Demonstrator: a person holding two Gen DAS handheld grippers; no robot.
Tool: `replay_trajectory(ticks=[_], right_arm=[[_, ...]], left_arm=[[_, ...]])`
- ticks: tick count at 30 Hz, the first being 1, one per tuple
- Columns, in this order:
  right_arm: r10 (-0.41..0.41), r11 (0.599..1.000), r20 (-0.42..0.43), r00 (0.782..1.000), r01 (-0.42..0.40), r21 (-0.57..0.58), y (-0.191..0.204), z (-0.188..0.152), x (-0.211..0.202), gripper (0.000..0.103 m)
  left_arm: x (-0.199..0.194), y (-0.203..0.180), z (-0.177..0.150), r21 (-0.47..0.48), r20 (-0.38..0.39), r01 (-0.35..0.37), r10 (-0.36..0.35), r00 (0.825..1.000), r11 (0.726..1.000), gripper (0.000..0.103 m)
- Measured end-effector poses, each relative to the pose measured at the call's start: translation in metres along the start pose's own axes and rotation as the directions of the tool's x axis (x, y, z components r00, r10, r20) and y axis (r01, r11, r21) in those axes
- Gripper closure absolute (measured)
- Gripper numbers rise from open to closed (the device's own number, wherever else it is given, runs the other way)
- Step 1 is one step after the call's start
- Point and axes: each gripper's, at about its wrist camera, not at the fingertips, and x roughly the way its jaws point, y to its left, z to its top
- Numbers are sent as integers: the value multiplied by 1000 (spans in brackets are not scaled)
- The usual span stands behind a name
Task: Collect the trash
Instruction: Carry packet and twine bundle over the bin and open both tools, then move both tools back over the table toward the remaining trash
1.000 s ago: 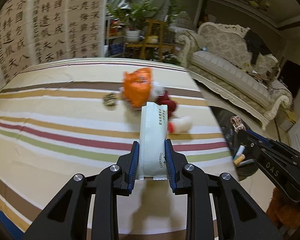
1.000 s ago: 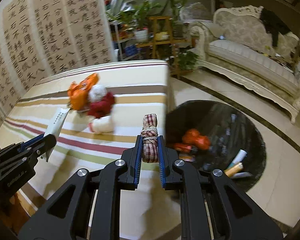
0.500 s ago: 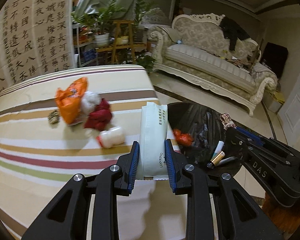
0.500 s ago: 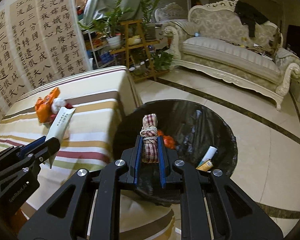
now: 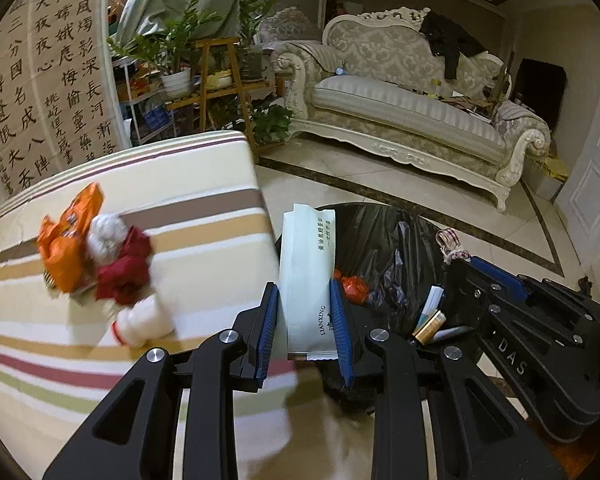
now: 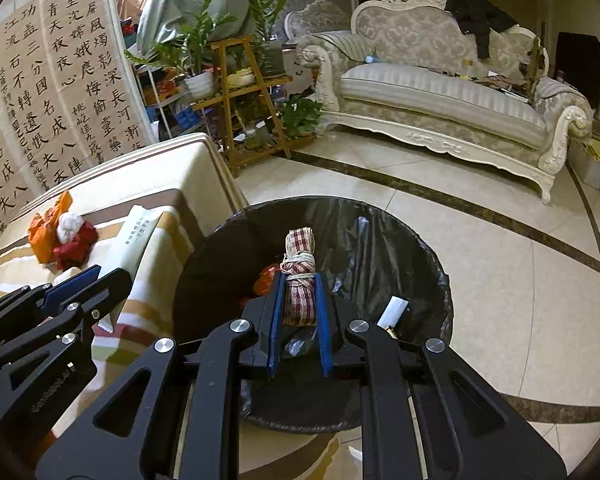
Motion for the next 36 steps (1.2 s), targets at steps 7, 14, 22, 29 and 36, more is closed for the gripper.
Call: replay_trajectory(ticks=[7, 14, 22, 29, 36], right_arm=[[-12, 1000, -17, 1000, 12, 26, -14, 2, 19, 87], [-23, 998, -25, 999, 24, 51, -22, -1, 24, 72], [-29, 998, -14, 999, 29, 55, -20, -1, 17, 62], [3, 999, -15, 1000, -2, 36, -6, -3, 11, 55], [52, 998, -20, 998, -52, -16, 25, -4, 7, 54]], left_arm=[[20, -10, 7, 21, -28, -3, 4, 1000, 1000, 73], [24, -9, 6, 9, -46, -8, 9, 999, 1000, 55], [12, 2, 5, -29, -30, -21, 20, 999, 999, 38], [-7, 24, -4, -76, -26, -46, 44, 999, 996, 37], [-28, 56, -17, -131, -18, -95, 94, 995, 987, 36]])
